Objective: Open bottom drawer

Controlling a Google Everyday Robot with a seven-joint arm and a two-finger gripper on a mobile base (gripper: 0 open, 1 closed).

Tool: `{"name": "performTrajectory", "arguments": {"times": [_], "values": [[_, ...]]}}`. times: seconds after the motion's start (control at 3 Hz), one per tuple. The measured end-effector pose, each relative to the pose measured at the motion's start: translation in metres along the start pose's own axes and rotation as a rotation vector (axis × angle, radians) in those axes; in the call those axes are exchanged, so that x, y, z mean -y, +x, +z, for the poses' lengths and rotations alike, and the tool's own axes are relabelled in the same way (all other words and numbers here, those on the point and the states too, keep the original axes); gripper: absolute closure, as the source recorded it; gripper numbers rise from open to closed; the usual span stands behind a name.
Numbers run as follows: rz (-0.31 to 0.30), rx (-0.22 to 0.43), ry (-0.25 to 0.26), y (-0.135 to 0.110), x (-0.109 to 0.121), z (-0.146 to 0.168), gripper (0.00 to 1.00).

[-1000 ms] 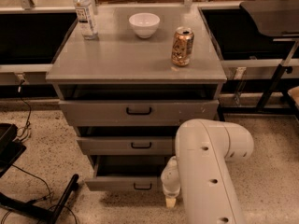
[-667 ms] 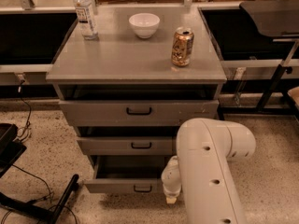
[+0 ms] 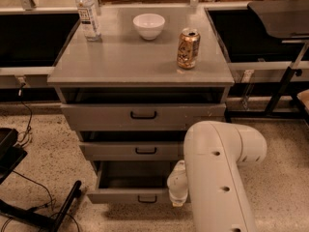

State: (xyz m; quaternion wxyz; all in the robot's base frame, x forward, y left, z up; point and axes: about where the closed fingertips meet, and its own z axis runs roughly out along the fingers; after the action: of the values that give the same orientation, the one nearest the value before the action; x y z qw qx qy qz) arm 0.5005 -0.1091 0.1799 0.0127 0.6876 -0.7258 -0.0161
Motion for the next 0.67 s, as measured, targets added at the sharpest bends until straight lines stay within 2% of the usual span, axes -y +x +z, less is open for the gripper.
{"name": "performTrajectory", "arguments": {"times": [0.67], "values": [[0.000,0.000,0.000,-0.0002,0.0010,-0.0070,1.00]]}}
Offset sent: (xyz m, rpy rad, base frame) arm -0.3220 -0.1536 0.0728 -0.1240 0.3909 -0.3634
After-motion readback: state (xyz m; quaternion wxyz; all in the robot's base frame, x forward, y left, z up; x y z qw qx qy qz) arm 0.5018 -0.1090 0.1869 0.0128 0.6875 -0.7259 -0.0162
